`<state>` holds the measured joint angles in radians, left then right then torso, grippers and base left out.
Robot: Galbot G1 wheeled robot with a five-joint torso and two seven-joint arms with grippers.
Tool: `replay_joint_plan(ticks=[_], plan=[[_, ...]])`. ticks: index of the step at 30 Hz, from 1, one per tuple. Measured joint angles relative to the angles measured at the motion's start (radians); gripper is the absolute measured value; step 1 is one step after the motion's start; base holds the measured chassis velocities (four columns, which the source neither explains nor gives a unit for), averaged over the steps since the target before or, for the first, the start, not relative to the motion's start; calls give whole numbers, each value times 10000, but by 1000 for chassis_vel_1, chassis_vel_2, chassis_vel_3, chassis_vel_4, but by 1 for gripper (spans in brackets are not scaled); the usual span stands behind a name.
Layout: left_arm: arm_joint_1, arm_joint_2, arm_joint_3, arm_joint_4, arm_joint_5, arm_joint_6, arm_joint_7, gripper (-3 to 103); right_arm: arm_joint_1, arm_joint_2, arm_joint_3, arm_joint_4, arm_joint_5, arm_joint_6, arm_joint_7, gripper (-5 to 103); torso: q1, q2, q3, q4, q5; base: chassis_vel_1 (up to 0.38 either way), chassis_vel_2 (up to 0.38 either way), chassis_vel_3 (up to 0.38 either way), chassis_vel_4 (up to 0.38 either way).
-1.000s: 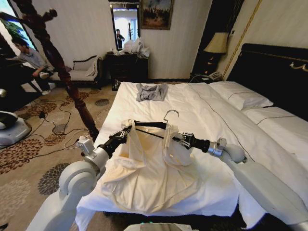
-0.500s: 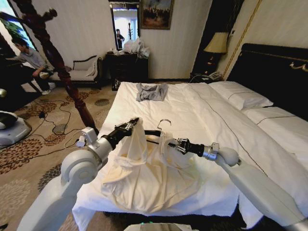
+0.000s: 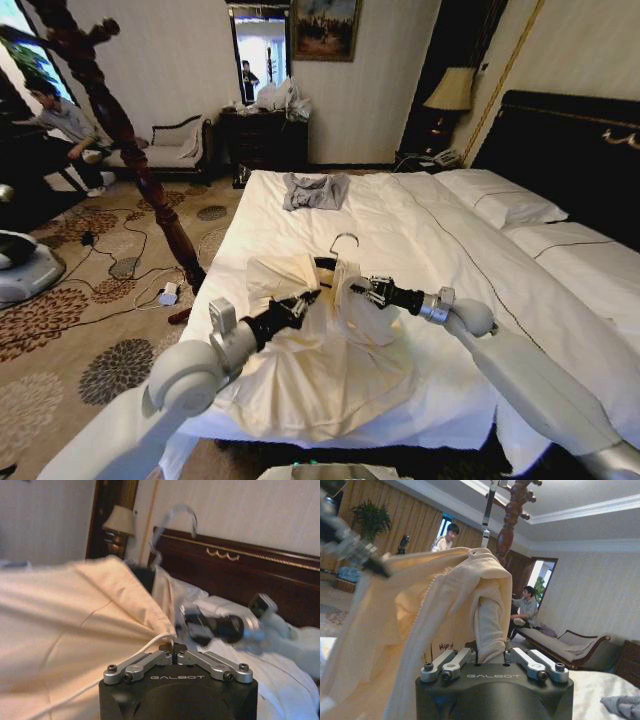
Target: Pick up the clothes from the bed and hang them on the clothes hanger.
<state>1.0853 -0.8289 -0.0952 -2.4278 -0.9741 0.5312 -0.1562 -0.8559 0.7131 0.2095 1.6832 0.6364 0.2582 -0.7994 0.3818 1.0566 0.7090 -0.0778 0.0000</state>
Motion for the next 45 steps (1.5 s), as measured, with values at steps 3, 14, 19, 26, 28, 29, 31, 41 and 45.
replay_joint_plan(ticks=[3, 14, 19, 26, 28, 29, 31, 41, 45], plan=[[186, 3, 239, 4, 402, -51, 146, 0, 49, 22, -16, 36, 37, -11, 5, 19, 0, 0, 0, 2, 0, 0, 0, 0, 0], [-191, -64, 453, 67, 555, -104, 337, 0, -114, 14, -109, 330, 39, -13, 129, 19, 0, 0, 0, 0, 0, 0, 0, 0, 0], [-32, -29, 695, 119, 1121, -147, 561, 0, -65, 57, -157, 362, 49, -14, 140, 19, 0, 0, 1, 2, 0, 0, 0, 0, 0], [118, 125, 1076, 214, 1637, -227, 744, 0, -16, 73, -159, 336, 85, -13, 134, 19, 0, 0, 1, 1, 0, 0, 0, 0, 0], [119, 114, 1086, 230, 1664, -233, 755, 0, -48, 73, -139, 336, 87, -7, 126, 19, 0, 0, 1, 2, 0, 0, 0, 0, 0], [119, 94, 1095, 243, 1671, -235, 773, 0, -120, 69, -117, 336, 88, 4, 108, 19, 0, 0, 2, 0, 0, 0, 0, 0, 0], [116, 94, 1097, 250, 1672, -235, 779, 0, -165, 63, -98, 335, 85, 16, 88, 19, 0, 0, 2, -1, 0, 0, 0, 0, 0], [224, 29, 408, -117, 777, 260, -303, 16, -192, -56, -10, 162, 271, 222, -426, 19, 2, 0, 1, 1, 0, 0, 0, 0, 0], [255, 199, -136, -649, -286, 616, -715, 26, -65, -159, -11, -12, 624, 391, -868, 19, 2, 1, 1, -1, 1, 0, 0, 0, 0]])
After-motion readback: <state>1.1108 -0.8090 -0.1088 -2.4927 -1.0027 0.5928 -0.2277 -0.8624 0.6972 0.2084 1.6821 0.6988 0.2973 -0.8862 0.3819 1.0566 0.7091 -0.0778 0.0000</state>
